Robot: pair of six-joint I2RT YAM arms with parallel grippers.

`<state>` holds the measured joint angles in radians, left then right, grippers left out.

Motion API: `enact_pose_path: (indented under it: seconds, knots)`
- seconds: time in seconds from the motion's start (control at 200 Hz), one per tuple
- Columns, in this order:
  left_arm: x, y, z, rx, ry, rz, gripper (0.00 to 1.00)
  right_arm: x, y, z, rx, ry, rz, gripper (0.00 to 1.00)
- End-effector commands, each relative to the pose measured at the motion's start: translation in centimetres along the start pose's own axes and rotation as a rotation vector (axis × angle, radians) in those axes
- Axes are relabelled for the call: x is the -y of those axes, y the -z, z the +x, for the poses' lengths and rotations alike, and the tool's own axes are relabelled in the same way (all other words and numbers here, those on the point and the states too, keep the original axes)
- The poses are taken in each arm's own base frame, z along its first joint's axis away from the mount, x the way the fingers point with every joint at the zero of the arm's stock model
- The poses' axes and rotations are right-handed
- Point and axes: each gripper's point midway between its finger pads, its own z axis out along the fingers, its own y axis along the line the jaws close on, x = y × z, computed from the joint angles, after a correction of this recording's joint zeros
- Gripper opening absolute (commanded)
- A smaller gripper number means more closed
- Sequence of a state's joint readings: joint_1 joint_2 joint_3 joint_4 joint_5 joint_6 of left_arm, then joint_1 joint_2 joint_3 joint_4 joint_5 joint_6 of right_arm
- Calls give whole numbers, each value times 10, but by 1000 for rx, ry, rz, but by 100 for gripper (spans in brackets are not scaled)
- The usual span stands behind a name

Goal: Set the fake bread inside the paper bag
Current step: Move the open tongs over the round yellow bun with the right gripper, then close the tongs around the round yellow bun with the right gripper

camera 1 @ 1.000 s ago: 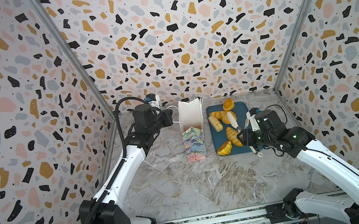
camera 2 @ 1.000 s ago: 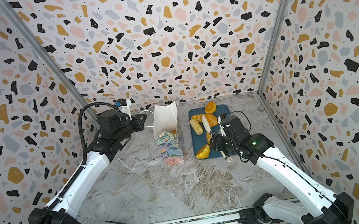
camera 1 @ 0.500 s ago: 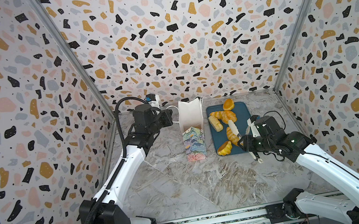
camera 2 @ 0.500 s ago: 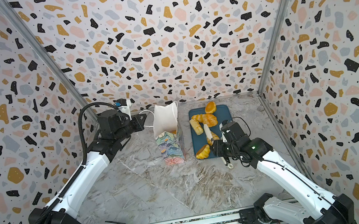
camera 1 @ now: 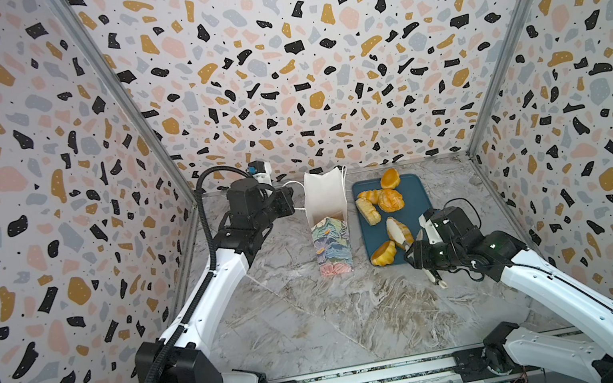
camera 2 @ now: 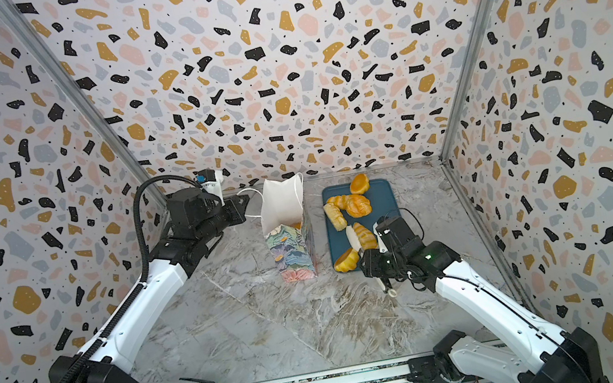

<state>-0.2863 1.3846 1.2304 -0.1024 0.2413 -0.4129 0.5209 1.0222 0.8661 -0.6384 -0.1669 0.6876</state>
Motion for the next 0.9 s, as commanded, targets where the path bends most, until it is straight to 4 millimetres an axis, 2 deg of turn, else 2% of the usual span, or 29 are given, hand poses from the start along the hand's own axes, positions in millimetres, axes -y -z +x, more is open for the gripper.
enact_pose_path:
  seconds: [0.0, 0.461, 0.891]
  knots:
    - [5, 8, -11, 47, 0, 16, 0, -1, -5, 4, -13, -20, -28, 55]
    - [3, 10, -13, 58, -9, 4, 0, 4, -27, 20, -76, -51, -42, 54]
    - [3, 11, -13, 59, -8, 6, 0, -5, -38, 23, -102, -60, -94, 50]
